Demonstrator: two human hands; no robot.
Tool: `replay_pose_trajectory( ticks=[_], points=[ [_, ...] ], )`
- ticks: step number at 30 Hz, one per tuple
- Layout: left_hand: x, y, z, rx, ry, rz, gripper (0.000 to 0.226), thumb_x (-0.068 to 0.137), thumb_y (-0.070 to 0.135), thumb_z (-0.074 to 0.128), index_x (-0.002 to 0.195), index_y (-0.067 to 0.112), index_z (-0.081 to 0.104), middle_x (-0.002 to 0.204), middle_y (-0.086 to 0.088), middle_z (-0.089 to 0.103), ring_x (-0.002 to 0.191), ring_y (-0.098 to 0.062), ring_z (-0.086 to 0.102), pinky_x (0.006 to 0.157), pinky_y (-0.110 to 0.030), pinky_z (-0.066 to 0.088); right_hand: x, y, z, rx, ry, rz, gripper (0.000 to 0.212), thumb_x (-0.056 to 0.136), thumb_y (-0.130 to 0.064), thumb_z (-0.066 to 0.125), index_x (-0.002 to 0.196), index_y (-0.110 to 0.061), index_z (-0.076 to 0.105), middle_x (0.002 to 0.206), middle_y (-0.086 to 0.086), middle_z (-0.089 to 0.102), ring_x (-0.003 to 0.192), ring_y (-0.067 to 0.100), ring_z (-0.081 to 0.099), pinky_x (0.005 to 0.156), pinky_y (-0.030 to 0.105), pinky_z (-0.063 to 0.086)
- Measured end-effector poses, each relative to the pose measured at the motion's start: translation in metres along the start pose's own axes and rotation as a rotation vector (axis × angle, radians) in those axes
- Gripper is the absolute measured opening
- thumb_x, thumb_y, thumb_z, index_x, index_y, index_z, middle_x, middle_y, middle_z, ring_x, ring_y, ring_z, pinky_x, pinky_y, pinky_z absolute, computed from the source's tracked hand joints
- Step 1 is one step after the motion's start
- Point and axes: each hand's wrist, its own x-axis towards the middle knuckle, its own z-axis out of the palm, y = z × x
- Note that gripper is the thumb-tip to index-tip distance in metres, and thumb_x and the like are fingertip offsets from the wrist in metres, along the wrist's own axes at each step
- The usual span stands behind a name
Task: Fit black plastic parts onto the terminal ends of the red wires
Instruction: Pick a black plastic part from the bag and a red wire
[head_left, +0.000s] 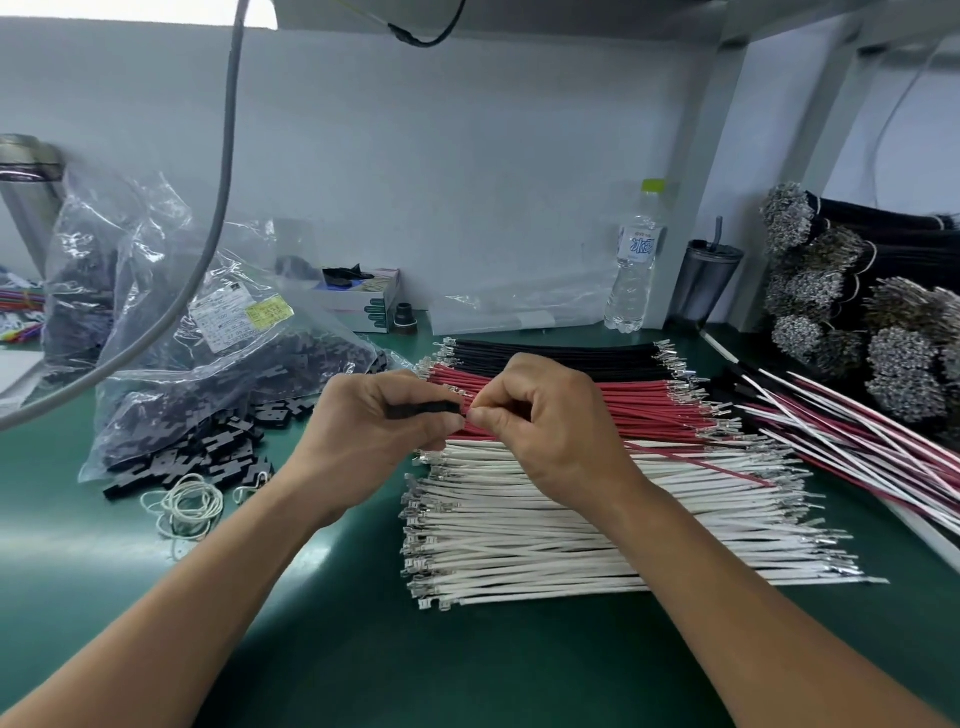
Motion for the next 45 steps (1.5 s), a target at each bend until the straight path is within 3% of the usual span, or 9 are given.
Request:
replay_pose_trajectory(
  ticks=[5,9,11,15,18,23,28,34,45],
  points=[
    [0.001,-0.002,0.004,0.003,0.005,-0.033,0.022,0.069,0.023,0.084,0.090,0.018,0.084,0.076,-0.008,0.076,0.061,-0.015,0.066,0.062,-0.022,0.058,0.002,0.003,-0.013,-0.144,0.005,0.004,0.006,0.085,-0.032,0.078,0.081,-0.028,0.075,0.079,-0.015,0.062,0.078,0.004,0.059,0.071,0.037,0.051],
    [0.001,-0.010,0.003,-0.010,0.030,-0.078,0.024,0.067,0.026,0.086,0.091,0.021,0.083,0.075,-0.011,0.077,0.057,-0.016,0.065,0.055,-0.024,0.057,-0.003,-0.005,-0.023,-0.373,0.115,-0.132,0.011,0.083,-0.036,0.078,0.090,-0.031,0.072,0.089,-0.017,0.054,0.087,0.003,0.050,0.068,0.021,0.044],
    [0.002,-0.013,0.001,-0.020,0.067,-0.104,0.026,0.064,0.024,0.088,0.089,0.018,0.083,0.074,-0.012,0.077,0.055,-0.016,0.066,0.052,-0.024,0.056,-0.010,-0.011,-0.022,-0.371,0.013,-0.137,0.010,0.081,-0.040,0.077,0.087,-0.033,0.071,0.087,-0.018,0.055,0.084,0.002,0.051,0.067,0.024,0.046],
    [0.002,-0.016,0.004,0.009,0.085,-0.110,0.019,0.068,0.014,0.089,0.085,0.018,0.083,0.073,-0.011,0.077,0.054,-0.015,0.066,0.052,-0.021,0.055,-0.025,-0.014,-0.005,-0.364,-0.322,0.055,0.012,0.086,-0.045,0.070,0.091,-0.036,0.075,0.087,-0.020,0.065,0.085,0.000,0.057,0.077,0.030,0.048],
    [0.003,-0.020,0.003,-0.006,0.088,-0.117,0.019,0.078,-0.003,0.083,0.088,0.014,0.083,0.075,-0.016,0.076,0.055,-0.016,0.064,0.055,-0.021,0.057,-0.026,-0.010,-0.001,-0.331,-0.350,0.096,0.010,0.090,-0.039,0.066,0.088,-0.034,0.075,0.090,-0.020,0.066,0.088,0.000,0.059,0.079,0.030,0.045],
    [0.005,-0.020,0.002,-0.046,0.081,-0.117,0.024,0.082,-0.008,0.077,0.096,0.011,0.081,0.078,-0.021,0.076,0.062,-0.022,0.066,0.065,-0.027,0.061,-0.026,-0.009,-0.005,-0.243,-0.437,0.121,0.008,0.089,-0.041,0.069,0.086,-0.035,0.069,0.089,-0.021,0.062,0.084,-0.003,0.056,0.076,0.030,0.048],
    [0.004,-0.020,0.002,-0.056,0.093,-0.109,0.023,0.081,-0.008,0.079,0.095,0.010,0.081,0.082,-0.018,0.078,0.066,-0.024,0.069,0.065,-0.026,0.062,-0.023,-0.009,-0.007,-0.146,-0.338,0.080,0.008,0.095,-0.034,0.063,0.087,-0.034,0.061,0.087,-0.018,0.061,0.082,0.000,0.057,0.076,0.031,0.050],
    [0.002,-0.014,0.000,-0.106,0.059,-0.090,0.025,0.079,-0.008,0.079,0.090,0.014,0.083,0.077,-0.019,0.077,0.063,-0.020,0.070,0.065,-0.026,0.062,-0.018,-0.008,-0.010,-0.276,0.019,-0.073,0.004,0.093,-0.030,0.064,0.089,-0.031,0.063,0.086,-0.017,0.056,0.077,0.003,0.054,0.063,0.026,0.047],
    [0.000,-0.003,0.000,-0.156,0.021,-0.095,0.021,0.074,-0.001,0.082,0.092,0.008,0.083,0.080,-0.028,0.074,0.063,-0.023,0.067,0.065,-0.026,0.061,-0.018,-0.006,0.002,-0.215,0.137,-0.090,0.002,0.090,-0.025,0.073,0.089,-0.025,0.071,0.085,-0.014,0.058,0.078,0.005,0.056,0.063,0.030,0.050]
  ],
)
